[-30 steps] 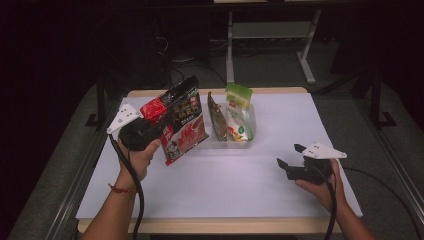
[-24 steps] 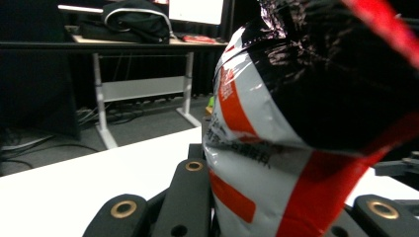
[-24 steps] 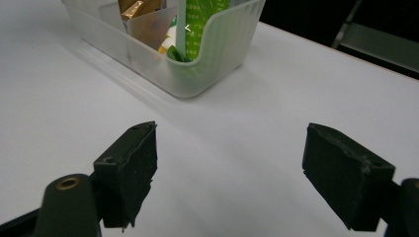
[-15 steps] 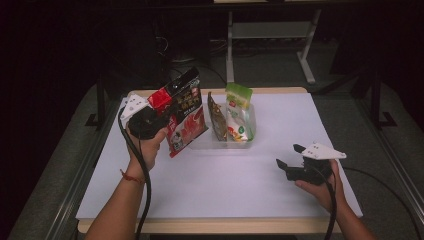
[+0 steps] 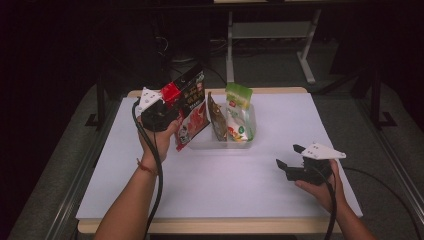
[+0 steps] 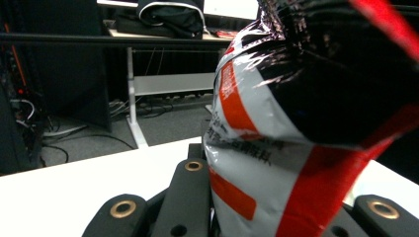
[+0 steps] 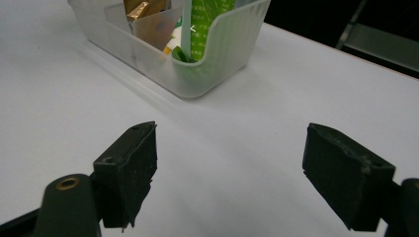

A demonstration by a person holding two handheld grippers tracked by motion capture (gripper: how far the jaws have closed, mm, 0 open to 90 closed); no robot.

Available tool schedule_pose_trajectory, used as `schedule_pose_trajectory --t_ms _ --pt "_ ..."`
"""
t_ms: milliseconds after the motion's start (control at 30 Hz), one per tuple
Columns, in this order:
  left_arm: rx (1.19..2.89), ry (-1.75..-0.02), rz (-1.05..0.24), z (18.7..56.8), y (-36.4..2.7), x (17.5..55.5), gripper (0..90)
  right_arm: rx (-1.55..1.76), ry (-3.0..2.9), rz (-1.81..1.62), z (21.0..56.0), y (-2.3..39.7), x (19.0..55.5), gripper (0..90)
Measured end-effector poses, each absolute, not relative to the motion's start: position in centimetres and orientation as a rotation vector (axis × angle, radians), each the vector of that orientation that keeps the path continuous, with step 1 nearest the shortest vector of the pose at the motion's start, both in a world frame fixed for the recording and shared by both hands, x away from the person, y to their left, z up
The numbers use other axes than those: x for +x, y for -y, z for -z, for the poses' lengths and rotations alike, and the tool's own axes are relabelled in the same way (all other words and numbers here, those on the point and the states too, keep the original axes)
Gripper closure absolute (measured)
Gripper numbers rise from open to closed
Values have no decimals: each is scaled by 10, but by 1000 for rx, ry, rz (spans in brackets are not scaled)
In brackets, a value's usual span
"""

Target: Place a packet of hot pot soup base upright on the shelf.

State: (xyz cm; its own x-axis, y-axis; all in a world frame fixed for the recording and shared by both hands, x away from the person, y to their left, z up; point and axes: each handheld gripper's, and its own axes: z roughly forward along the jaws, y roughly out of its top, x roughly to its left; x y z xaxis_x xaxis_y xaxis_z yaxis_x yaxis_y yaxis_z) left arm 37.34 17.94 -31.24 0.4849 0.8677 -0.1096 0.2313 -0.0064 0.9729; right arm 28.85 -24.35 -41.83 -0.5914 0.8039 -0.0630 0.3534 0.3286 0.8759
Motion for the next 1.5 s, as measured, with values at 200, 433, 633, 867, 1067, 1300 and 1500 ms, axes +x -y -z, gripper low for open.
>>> schedule_pose_trajectory --t_ms 200,433,633,867,1067,1300,1500 --pt "1523 -1013 -677 315 -171 382 832 1015 -2107 -1203 419 243 289 202" --pt "1508 -1032 -697 316 -163 393 832 1010 -2109 -1203 420 243 289 202" --pt "1495 -1078 -739 319 -156 402 832 1001 -2116 -1204 420 242 288 202" --pt "1473 -1121 -821 320 -145 407 832 995 -2126 -1203 420 241 288 202" --pt "1488 -1137 -868 319 -136 408 831 988 -2142 -1202 422 238 288 202" --pt "1470 -1146 -878 322 -130 416 829 985 -2150 -1203 422 237 288 202" --pt "1456 -1156 -849 330 -128 423 830 985 -2153 -1204 422 237 288 202"
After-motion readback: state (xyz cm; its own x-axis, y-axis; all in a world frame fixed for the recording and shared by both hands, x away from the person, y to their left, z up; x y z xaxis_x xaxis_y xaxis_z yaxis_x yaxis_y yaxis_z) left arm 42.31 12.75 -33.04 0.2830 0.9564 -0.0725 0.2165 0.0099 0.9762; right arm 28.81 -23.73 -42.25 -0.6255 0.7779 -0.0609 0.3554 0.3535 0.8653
